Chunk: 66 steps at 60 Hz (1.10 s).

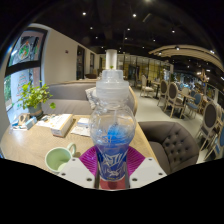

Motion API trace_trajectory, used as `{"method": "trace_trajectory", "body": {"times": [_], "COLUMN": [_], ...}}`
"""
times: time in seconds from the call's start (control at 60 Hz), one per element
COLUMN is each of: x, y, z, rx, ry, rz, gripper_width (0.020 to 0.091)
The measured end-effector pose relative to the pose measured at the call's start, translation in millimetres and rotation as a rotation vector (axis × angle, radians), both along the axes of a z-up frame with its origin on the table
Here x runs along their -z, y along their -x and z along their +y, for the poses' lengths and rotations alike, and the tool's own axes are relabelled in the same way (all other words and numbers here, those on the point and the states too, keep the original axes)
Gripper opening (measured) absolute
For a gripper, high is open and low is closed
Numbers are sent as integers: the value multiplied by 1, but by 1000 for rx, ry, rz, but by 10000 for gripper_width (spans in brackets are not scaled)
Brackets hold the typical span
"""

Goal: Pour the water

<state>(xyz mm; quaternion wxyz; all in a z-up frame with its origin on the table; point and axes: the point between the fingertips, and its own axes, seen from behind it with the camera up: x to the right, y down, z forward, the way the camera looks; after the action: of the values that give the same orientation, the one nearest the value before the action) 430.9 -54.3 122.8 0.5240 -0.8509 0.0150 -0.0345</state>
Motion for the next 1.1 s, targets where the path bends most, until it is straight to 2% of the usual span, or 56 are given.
{"method": "trace_trajectory", "body": {"times": [0.133, 0.217, 0.3, 0.417, 0.467, 0.567, 0.583, 0.633, 0.95, 1.1], "x": [42, 67, 66, 63, 76, 81, 79, 76, -46, -83], "y": [-5, -7, -11, -10, -9, -4, -4, -2, 69, 104], "z": [-5, -14, -16, -17, -20, -37, -40, -49, -172, -214], "rx": [8, 17, 37, 37, 43, 53, 57, 61, 82, 111], "ry": [15, 34, -35, -40, 10, 103, 110, 135, 217, 212], "rz": [44, 54, 71, 77, 79, 102, 102, 85, 30, -1], "gripper_width": [337, 384, 392, 476, 532, 846, 868, 847, 851, 854]}}
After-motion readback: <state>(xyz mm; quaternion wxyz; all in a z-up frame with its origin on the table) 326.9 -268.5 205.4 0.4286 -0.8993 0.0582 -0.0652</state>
